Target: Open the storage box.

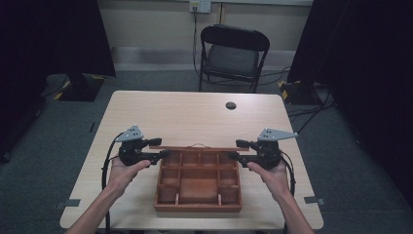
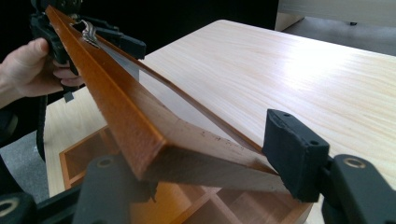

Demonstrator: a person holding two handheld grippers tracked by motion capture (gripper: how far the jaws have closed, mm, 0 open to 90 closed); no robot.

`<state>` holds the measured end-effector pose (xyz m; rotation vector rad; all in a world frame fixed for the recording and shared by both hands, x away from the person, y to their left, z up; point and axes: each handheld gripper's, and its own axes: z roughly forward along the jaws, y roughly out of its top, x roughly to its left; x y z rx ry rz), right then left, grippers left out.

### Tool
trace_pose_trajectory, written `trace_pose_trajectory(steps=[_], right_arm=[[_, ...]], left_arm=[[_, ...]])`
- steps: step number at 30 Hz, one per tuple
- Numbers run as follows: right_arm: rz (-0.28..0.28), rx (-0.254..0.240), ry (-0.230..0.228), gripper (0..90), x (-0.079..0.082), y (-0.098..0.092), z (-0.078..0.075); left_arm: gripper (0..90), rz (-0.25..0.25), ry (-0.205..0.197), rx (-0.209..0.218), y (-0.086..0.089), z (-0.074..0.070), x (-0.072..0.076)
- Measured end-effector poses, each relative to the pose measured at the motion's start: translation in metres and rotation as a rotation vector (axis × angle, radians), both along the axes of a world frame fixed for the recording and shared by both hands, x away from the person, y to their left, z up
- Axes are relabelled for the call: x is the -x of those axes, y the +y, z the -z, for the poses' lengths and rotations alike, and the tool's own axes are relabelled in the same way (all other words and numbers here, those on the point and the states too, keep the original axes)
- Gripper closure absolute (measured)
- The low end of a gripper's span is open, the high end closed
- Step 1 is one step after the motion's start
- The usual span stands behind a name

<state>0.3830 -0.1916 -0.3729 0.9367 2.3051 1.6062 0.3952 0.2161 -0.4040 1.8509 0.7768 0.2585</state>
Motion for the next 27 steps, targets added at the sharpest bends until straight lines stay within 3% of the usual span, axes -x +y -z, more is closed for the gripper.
trace_pose_trajectory(steps=[6, 12, 27], right_arm=[[0.011, -0.02, -0.002, 40.3, -0.005, 0.0, 0.0], [0.019, -0.031, -0.003, 41.0, -0.01, -0.001, -0.001], [0.041, -0.042, 0.004, 42.2, -0.029, 0.003, 0.003]], left_arm=[[39.5, 0.0, -0.003, 0.021, -0.002, 0.002, -0.005], [43.8, -0.001, -0.015, 0.012, -0.004, -0.001, -0.009], [47.5, -0.02, 0.004, 0.047, -0.002, -0.002, -0.02]])
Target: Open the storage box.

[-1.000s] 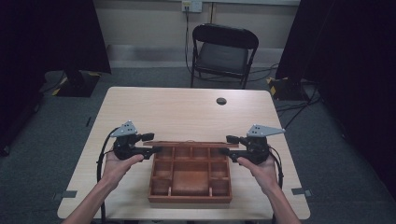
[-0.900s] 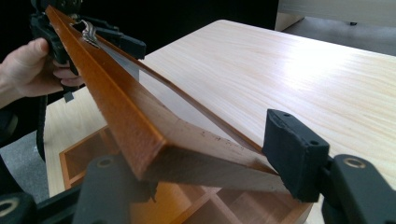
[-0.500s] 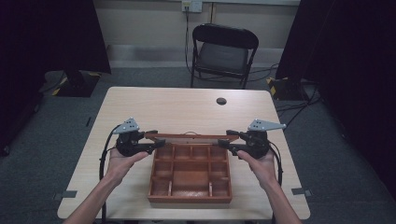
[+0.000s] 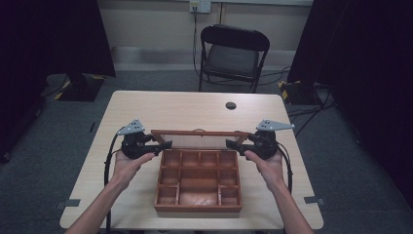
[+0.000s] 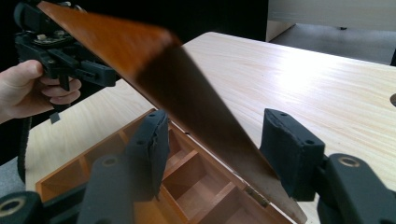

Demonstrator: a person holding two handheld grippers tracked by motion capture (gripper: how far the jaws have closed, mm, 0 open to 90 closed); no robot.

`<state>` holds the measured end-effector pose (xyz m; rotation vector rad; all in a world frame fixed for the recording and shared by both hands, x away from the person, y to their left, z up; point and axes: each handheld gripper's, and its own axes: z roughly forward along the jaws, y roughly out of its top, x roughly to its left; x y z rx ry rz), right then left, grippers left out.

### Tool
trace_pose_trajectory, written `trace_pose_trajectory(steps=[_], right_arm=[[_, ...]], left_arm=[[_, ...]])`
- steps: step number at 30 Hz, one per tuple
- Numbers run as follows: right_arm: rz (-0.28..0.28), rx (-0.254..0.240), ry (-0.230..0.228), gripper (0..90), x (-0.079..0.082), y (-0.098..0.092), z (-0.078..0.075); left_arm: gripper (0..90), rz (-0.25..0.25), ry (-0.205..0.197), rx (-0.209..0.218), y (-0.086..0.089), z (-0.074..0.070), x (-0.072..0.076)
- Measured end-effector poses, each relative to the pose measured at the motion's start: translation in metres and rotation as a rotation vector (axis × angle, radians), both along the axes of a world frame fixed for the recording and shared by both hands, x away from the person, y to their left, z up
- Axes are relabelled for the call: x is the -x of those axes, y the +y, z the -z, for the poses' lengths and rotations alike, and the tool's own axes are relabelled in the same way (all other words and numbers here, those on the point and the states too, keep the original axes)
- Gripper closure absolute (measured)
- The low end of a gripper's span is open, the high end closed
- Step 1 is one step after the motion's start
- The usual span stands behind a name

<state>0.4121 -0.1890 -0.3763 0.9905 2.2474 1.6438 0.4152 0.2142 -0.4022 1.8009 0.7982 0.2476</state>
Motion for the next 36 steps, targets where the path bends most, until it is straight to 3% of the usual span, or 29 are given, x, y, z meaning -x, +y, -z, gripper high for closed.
trace_pose_trajectory(steps=[3, 19, 27, 28, 36], right_arm=[[0.022, 0.003, -0.001, 42.6, -0.005, 0.0, 0.004], [0.041, 0.031, 0.029, 40.1, -0.02, 0.002, 0.025], [0.049, 0.045, 0.033, 45.7, -0.025, 0.003, 0.03], [0.051, 0.048, 0.034, 46.2, -0.027, 0.003, 0.031], [0.046, 0.039, 0.029, 47.3, -0.029, 0.002, 0.032]], left_arm=[[47.9, -0.002, 0.022, 0.001, 0.0, -0.002, -0.003], [51.5, -0.006, 0.004, 0.032, 0.003, 0.003, -0.012], [51.3, -0.018, 0.016, 0.002, 0.002, 0.006, -0.017], [51.1, -0.021, 0.021, -0.026, 0.002, 0.008, -0.018], [50.6, -0.014, 0.031, -0.038, -0.003, 0.015, -0.024]])
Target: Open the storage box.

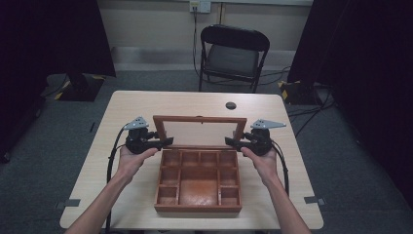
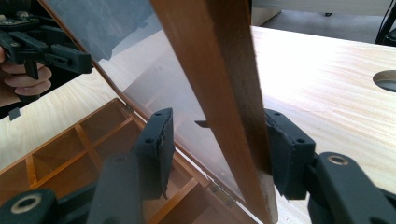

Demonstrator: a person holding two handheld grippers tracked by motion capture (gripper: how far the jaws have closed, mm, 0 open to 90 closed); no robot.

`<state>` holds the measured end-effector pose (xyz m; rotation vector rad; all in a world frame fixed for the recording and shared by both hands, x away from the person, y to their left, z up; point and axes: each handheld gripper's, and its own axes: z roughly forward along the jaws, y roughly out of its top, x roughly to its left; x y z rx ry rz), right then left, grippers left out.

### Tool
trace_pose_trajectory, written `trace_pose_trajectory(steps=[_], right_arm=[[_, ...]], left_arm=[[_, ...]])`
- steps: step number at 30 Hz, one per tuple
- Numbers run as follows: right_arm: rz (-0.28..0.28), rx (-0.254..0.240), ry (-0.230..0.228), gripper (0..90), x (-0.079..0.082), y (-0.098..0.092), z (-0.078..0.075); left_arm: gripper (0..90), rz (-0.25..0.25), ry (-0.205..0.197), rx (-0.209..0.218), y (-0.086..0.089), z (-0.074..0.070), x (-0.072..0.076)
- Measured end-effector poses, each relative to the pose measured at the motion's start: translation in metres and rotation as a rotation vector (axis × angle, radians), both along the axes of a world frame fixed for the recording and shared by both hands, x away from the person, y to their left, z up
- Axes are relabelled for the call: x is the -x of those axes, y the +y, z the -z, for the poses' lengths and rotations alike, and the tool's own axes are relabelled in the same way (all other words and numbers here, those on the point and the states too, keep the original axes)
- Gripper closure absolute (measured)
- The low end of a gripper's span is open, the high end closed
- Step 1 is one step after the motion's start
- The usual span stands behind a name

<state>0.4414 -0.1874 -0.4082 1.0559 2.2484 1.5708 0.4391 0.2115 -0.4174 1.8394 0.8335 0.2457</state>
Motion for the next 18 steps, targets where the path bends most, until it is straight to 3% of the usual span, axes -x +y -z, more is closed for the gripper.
trace_pose_trajectory(steps=[18], right_arm=[[0.006, 0.009, 0.012, 46.2, -0.0091, 0.0024, 0.0099]], left_arm=[[54.2, -0.004, 0.012, 0.011, 0.0031, 0.0033, -0.0057]])
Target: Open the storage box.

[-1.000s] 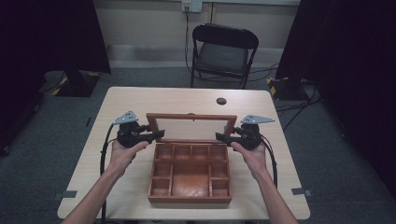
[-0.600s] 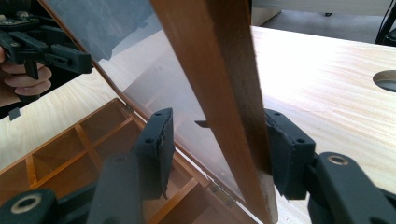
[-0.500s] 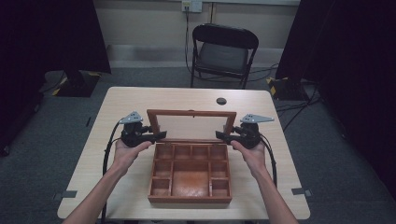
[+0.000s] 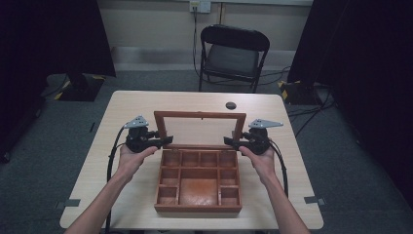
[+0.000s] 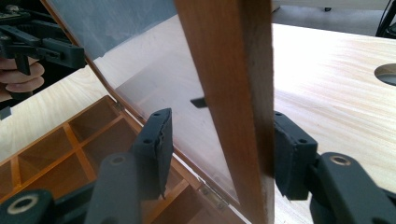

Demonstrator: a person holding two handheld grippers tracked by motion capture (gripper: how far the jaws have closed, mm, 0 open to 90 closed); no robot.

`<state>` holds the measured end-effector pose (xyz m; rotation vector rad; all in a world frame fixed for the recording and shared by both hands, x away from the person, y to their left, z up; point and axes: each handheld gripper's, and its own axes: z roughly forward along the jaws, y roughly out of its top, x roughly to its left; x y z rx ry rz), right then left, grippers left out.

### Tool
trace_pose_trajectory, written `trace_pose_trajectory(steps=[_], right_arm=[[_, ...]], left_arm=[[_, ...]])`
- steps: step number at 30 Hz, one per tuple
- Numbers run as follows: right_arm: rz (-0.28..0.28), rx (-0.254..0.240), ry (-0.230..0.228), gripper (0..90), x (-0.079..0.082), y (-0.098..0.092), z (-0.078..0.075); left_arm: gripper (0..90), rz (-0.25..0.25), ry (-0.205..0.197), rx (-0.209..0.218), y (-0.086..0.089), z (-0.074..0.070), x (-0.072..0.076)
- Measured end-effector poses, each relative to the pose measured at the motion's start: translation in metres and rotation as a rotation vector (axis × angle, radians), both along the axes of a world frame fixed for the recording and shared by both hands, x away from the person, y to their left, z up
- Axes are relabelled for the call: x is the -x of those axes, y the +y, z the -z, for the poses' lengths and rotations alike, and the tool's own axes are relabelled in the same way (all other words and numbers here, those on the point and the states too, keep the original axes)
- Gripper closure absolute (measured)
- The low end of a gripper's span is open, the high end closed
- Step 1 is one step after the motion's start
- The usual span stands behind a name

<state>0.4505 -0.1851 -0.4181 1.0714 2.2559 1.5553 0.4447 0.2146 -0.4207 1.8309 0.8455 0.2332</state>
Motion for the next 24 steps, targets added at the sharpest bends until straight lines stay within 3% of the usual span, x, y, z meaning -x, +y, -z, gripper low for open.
trace_pose_trajectory(steps=[7, 24], right_arm=[[0.011, 0.005, 0.014, 46.3, 0.0, -0.003, 0.005], [0.035, 0.021, 0.027, 50.3, -0.003, -0.004, 0.014]], left_arm=[[55.5, -0.001, 0.005, -0.018, 0.001, 0.003, -0.001], [59.6, -0.02, 0.035, -0.007, 0.004, 0.017, -0.007]])
